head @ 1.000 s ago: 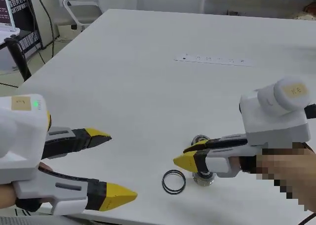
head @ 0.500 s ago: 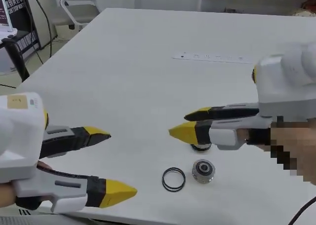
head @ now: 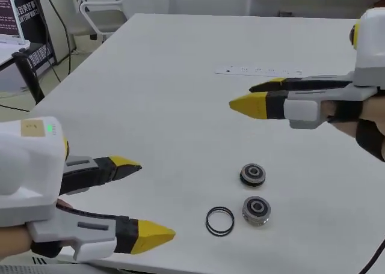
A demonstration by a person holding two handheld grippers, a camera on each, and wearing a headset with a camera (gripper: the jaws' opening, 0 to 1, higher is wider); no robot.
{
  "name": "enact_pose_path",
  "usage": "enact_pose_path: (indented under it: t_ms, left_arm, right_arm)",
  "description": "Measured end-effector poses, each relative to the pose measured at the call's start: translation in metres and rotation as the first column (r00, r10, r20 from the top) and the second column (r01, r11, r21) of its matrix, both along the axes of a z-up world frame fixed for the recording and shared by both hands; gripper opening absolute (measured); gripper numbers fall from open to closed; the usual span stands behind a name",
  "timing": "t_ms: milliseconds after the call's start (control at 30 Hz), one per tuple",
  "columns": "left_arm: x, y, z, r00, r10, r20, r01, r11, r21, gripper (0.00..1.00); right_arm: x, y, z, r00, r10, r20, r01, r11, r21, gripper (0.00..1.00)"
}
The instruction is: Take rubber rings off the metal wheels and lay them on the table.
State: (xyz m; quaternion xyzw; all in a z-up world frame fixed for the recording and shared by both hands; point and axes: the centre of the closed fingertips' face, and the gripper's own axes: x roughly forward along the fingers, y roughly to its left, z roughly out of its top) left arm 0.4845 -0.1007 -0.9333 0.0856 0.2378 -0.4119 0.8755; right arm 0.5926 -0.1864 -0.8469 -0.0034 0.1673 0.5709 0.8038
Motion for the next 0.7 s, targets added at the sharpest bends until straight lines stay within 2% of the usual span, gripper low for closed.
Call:
enact_pose_path:
  t_ms: [167, 200, 267, 400, 567, 700]
  left_arm:
    - [0.002, -0.002, 0.005, 1.000, -0.006, 0.014, 0.007, 1.000, -0.007, 0.73]
    - [0.003, -0.002, 0.006, 1.000, -0.008, 0.016, 0.008, 1.000, -0.005, 0.73]
    - [0.005, -0.002, 0.008, 0.999, -0.016, 0.028, 0.016, 1.000, 0.011, 0.73]
    - [0.015, -0.003, 0.021, 0.998, -0.024, 0.050, 0.024, 1.000, 0.008, 0.73]
    - [0.032, -0.006, 0.040, 0.995, -0.044, 0.091, 0.042, 0.999, 0.025, 0.73]
    - [0.050, -0.017, 0.063, 0.986, -0.084, 0.147, 0.082, 0.996, 0.020, 0.73]
  right_arm:
    - [0.006, -0.019, -0.019, 0.998, -0.045, -0.039, 0.045, 0.999, 0.020, 0.40]
    - [0.006, -0.022, -0.023, 0.996, -0.047, -0.074, 0.050, 0.998, 0.041, 0.40]
    - [0.007, -0.027, -0.033, 0.993, -0.058, -0.101, 0.062, 0.997, 0.036, 0.40]
    - [0.009, -0.038, -0.062, 0.989, -0.088, -0.123, 0.084, 0.996, -0.043, 0.40]
    - [0.013, -0.041, -0.075, 0.985, -0.092, -0.143, 0.082, 0.994, -0.073, 0.40]
    - [0.014, -0.045, -0.084, 0.984, -0.095, -0.149, 0.081, 0.992, -0.102, 0.40]
